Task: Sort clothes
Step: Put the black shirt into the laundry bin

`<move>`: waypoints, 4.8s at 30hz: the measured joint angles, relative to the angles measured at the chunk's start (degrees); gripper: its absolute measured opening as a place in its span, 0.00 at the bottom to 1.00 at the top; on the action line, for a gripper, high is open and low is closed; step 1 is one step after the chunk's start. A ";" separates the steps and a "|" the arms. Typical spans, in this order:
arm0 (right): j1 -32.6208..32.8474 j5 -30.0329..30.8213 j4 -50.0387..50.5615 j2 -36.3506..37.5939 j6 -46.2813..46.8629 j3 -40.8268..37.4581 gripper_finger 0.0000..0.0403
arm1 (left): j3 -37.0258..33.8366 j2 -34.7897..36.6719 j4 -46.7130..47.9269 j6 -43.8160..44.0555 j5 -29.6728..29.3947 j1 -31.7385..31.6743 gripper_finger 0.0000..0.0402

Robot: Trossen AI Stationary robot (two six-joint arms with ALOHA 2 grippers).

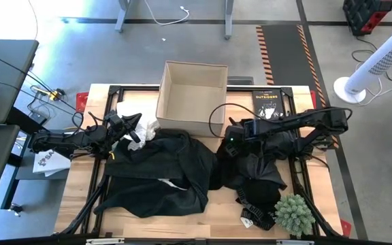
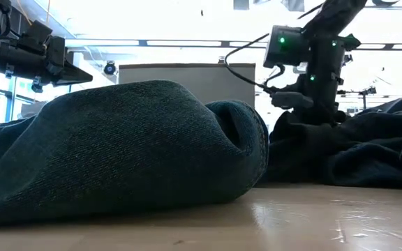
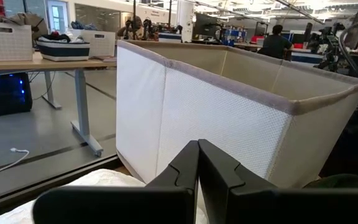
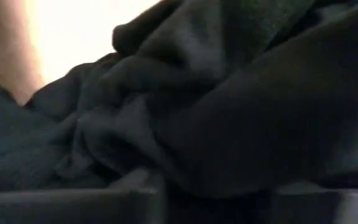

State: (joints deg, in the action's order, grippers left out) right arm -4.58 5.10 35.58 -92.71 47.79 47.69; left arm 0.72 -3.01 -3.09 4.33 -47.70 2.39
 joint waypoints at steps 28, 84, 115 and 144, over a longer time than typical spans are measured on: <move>-1.56 18.38 -49.03 4.23 -68.96 69.53 0.05 | -0.01 0.01 -0.02 0.00 0.00 0.00 0.02; -13.14 -1.76 51.68 -22.13 -29.40 86.54 0.51 | 0.01 0.01 -0.02 0.00 0.16 -0.01 0.02; -14.94 18.72 49.49 -23.60 -22.53 80.24 0.06 | 0.00 0.00 -0.02 -0.01 0.16 -0.01 0.02; -14.62 12.76 24.03 -24.10 -36.16 74.83 0.30 | 0.00 0.02 -0.02 0.00 0.17 0.00 0.02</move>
State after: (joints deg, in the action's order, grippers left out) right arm -19.20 17.87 59.61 -116.81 11.63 122.52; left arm 0.72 -2.98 -3.11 4.33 -47.53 2.39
